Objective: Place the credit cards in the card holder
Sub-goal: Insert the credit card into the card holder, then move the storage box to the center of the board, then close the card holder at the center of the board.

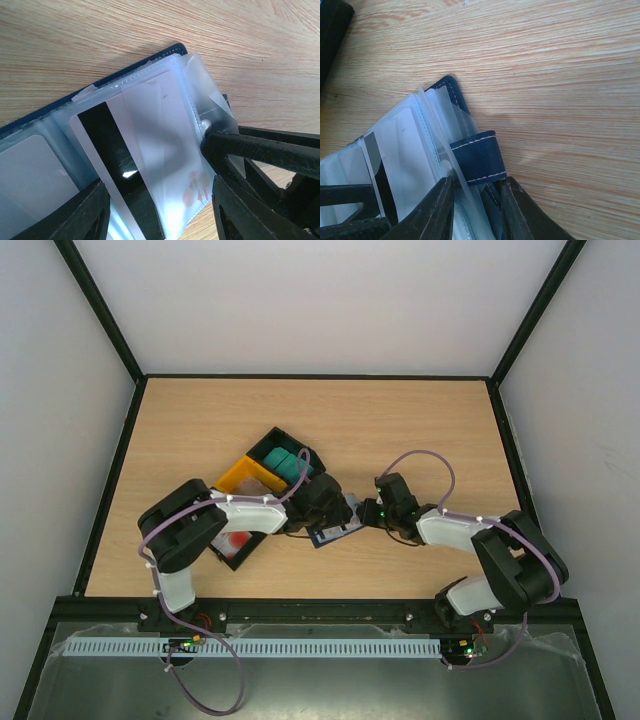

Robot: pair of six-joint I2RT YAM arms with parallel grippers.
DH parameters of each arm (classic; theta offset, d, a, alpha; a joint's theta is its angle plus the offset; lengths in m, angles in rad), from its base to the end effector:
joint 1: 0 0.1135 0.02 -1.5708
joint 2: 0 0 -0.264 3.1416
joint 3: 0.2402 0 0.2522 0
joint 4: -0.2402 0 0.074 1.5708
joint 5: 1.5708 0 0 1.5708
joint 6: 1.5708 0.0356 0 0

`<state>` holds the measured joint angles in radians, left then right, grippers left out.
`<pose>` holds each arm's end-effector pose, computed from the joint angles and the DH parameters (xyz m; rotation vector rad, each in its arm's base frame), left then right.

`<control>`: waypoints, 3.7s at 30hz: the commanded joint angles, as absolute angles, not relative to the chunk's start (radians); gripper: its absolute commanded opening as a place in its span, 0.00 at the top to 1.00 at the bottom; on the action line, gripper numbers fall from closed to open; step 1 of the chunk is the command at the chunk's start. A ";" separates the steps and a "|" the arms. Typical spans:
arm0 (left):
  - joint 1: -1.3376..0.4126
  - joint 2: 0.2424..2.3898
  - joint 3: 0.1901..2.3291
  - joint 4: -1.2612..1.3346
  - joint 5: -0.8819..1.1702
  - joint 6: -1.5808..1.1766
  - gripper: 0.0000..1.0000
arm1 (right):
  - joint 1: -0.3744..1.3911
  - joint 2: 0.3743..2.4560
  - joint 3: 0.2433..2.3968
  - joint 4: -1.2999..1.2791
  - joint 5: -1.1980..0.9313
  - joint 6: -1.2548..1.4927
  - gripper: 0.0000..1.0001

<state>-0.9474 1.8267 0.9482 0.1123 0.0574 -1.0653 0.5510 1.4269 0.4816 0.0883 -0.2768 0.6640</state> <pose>0.2134 -0.3002 0.1427 -0.1210 2.5865 -0.9706 0.2037 0.1366 0.1295 0.0119 2.5833 0.8441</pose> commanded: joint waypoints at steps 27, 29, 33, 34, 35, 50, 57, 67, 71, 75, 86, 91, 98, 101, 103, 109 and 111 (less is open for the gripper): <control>-0.870 1.595 0.764 -0.123 -0.164 -0.929 0.45 | 0.550 1.374 0.579 -0.152 -0.040 0.659 0.60; -0.843 1.573 0.728 -0.136 -0.176 -0.942 0.45 | 0.550 1.358 0.586 -0.158 -0.039 0.668 0.59; -0.792 1.541 0.683 -0.159 -0.195 -0.949 0.46 | 0.550 1.345 0.581 -0.158 0.006 0.688 0.60; -0.784 1.537 0.678 -0.167 -0.208 -0.948 0.46 | 0.549 1.347 0.581 -0.154 0.014 0.689 0.60; -0.775 1.535 0.675 -0.178 -0.217 -0.949 0.46 | 0.549 1.352 0.584 -0.151 0.015 0.689 0.60; -0.737 1.470 0.660 -0.095 -0.133 -0.876 0.45 | 0.549 1.415 0.603 -0.102 -0.256 0.665 0.79; -0.794 1.519 0.689 -0.026 -0.051 -0.884 0.43 | 0.550 1.391 0.591 -0.098 -0.328 0.660 0.77; -0.808 1.556 0.696 0.008 -0.022 -0.905 0.40 | 0.550 1.347 0.587 -0.075 -0.295 0.680 0.61; -0.808 1.561 0.699 0.006 -0.022 -0.904 0.40 | 0.549 1.297 0.586 -0.141 -0.043 0.696 0.61; -0.808 1.570 0.705 0.005 -0.020 -0.904 0.40 | 0.549 1.324 0.600 -0.220 0.073 0.696 0.65; -0.808 1.579 0.706 0.002 -0.017 -0.899 0.41 | 0.549 1.400 0.597 -0.128 -0.184 0.596 0.62; -0.808 1.583 0.705 0.007 -0.014 -0.895 0.41 | 0.550 1.422 0.597 -0.114 -0.223 0.576 0.59; -0.808 1.632 0.736 -0.019 -0.012 -0.876 0.41 | 0.551 1.456 0.619 -0.085 -0.242 0.542 0.57; -0.808 1.664 0.756 -0.047 -0.013 -0.859 0.42 | 0.552 1.466 0.626 -0.066 -0.245 0.533 0.57; -0.818 1.678 0.773 -0.094 -0.036 -0.850 0.44 | 0.553 1.478 0.639 -0.072 -0.226 0.535 0.57; -0.865 1.716 0.808 -0.215 -0.096 -0.814 0.48 | 0.575 1.530 0.690 -0.085 -0.142 0.540 0.57; -0.880 1.734 0.821 -0.246 -0.116 -0.802 0.51 | 0.584 1.556 0.709 -0.090 -0.130 0.532 0.57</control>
